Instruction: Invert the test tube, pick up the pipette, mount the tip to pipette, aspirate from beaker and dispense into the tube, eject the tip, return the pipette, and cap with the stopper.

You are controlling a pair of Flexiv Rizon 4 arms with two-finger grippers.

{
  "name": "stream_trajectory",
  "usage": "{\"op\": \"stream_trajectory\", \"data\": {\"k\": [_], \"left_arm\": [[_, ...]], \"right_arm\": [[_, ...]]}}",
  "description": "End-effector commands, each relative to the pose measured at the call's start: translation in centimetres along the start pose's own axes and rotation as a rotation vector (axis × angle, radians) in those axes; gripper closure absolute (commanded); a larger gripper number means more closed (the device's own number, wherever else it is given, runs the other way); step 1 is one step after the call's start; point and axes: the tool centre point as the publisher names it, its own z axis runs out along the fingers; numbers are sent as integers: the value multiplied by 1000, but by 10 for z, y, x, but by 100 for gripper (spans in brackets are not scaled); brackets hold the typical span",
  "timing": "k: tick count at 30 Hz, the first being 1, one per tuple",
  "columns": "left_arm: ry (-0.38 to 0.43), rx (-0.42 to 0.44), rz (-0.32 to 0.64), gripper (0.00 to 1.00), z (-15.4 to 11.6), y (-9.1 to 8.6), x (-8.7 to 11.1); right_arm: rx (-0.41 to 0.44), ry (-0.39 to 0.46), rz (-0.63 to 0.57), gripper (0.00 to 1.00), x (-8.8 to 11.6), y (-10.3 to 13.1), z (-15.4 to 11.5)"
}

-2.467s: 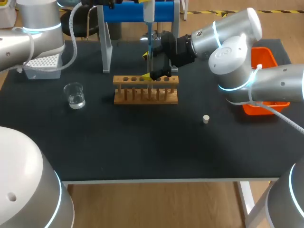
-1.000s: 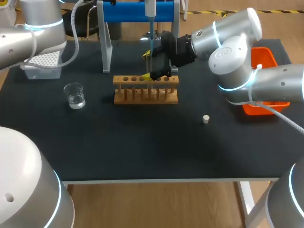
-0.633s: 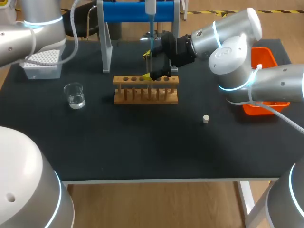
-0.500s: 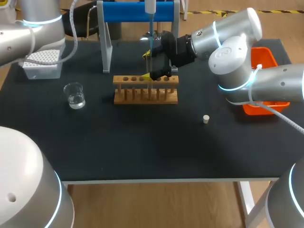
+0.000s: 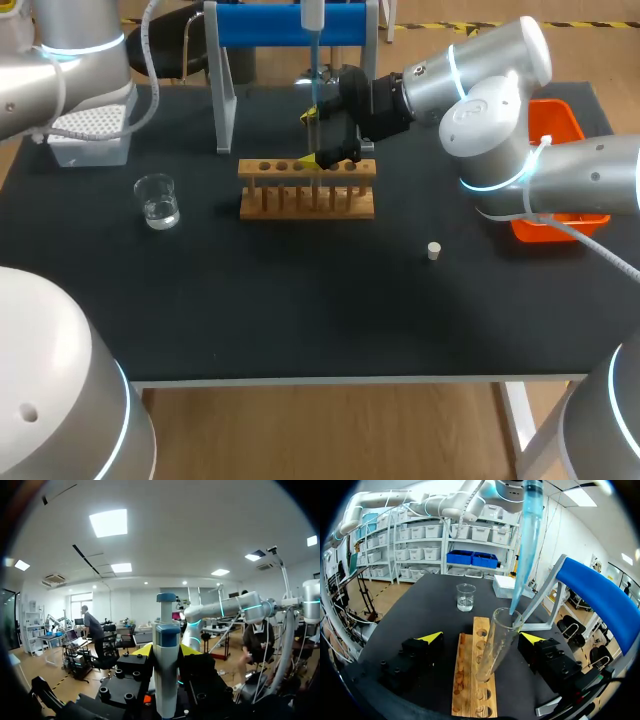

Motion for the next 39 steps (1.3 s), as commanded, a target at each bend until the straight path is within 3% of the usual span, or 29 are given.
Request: {"op": "stream_trajectory", "data": {"k": [1,23,39], "left_arm": [[-4,3,-4,100,0,2,1],[-8,24,-38,100,-4,22,-4],[-21,-26,-38,100,-10,24,-7]], "right_arm": [[1,0,0,0,1,0,-1],[1,0,0,0,1,0,-1],[1,0,0,0,1,0,-1]]}}
